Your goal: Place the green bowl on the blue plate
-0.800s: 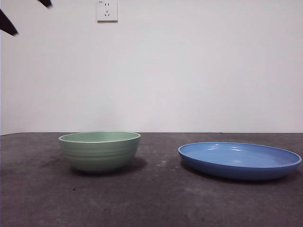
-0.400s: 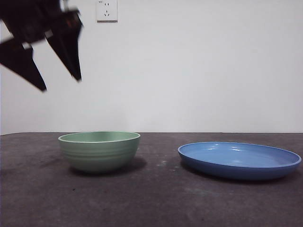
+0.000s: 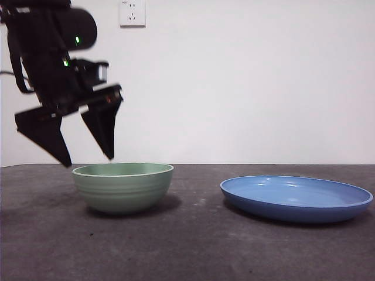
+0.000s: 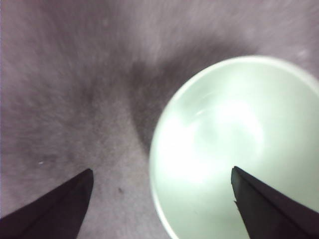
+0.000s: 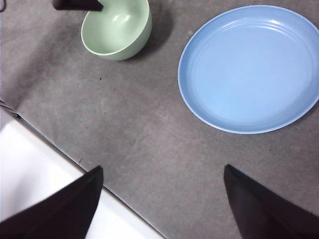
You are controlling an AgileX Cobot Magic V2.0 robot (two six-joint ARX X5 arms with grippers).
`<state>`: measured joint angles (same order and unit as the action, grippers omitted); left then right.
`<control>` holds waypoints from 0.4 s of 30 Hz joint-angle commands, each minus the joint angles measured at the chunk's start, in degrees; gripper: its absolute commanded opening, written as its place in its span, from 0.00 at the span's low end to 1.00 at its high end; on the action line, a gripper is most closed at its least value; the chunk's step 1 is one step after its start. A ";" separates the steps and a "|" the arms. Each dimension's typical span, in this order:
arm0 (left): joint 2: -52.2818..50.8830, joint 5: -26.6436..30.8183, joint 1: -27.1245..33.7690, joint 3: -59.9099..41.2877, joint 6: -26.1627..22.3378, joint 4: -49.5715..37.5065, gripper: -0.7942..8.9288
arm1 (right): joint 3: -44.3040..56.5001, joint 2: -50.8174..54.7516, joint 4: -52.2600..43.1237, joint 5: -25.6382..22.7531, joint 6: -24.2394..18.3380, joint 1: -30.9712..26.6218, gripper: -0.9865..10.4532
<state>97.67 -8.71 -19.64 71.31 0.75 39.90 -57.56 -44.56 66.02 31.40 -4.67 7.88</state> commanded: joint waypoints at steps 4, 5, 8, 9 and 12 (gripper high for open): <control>3.98 0.85 -0.28 1.22 0.42 -1.09 0.52 | -1.18 -0.31 -0.44 0.09 -0.28 0.24 0.43; 4.26 0.85 -0.28 1.22 0.83 -1.05 0.50 | -1.18 -0.31 -0.44 0.11 -0.28 0.24 0.43; 4.66 0.85 -0.26 1.22 1.92 -0.79 0.37 | -1.18 -0.31 -0.44 0.09 -0.28 0.24 0.43; 4.70 0.85 -0.26 1.22 2.05 -0.61 0.35 | -1.18 -0.31 -0.44 0.11 -0.28 0.24 0.43; 4.70 0.85 -0.26 1.22 2.78 -0.24 0.29 | -1.18 -0.31 -0.44 0.11 -0.28 0.24 0.43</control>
<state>100.90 -7.81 -19.64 71.31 2.59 39.72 -57.56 -44.56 65.98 31.40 -4.69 7.88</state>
